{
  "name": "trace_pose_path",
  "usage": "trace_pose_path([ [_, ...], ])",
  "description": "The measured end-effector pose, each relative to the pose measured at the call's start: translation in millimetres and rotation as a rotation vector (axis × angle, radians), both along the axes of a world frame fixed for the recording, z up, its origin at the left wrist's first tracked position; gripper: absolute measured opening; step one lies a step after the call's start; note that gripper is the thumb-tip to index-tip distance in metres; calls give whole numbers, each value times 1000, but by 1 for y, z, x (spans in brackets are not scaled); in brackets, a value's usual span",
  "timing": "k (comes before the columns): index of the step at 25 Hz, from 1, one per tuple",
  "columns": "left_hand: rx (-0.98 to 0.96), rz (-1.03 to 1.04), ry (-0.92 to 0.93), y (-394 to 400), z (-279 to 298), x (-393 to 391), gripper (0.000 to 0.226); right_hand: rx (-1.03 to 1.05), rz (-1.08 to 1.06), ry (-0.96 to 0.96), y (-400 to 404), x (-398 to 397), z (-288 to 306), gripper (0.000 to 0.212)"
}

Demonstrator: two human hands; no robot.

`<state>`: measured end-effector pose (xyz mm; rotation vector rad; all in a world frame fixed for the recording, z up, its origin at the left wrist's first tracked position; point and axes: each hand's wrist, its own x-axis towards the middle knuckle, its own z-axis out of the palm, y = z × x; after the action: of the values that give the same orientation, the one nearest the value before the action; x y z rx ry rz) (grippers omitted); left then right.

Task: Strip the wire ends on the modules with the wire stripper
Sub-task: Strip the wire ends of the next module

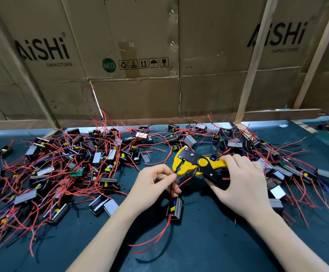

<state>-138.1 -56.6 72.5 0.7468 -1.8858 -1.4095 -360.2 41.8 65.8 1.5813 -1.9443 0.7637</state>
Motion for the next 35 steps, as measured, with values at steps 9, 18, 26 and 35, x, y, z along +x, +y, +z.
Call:
trace_pose_path([
  [9,33,-72,-41,-2,-1,3,19,-13,-14,65,0,-2,0,46],
  [18,37,-75,-49,-1,0,2,19,-86,-39,24,1,2,1,43],
  [26,96,-77,-20,-1,3,4,9,-91,-93,90,-3,-7,-3,53],
  [35,109,-72,17,-2,0,2,19,-35,-36,50,-5,-2,-7,54],
])
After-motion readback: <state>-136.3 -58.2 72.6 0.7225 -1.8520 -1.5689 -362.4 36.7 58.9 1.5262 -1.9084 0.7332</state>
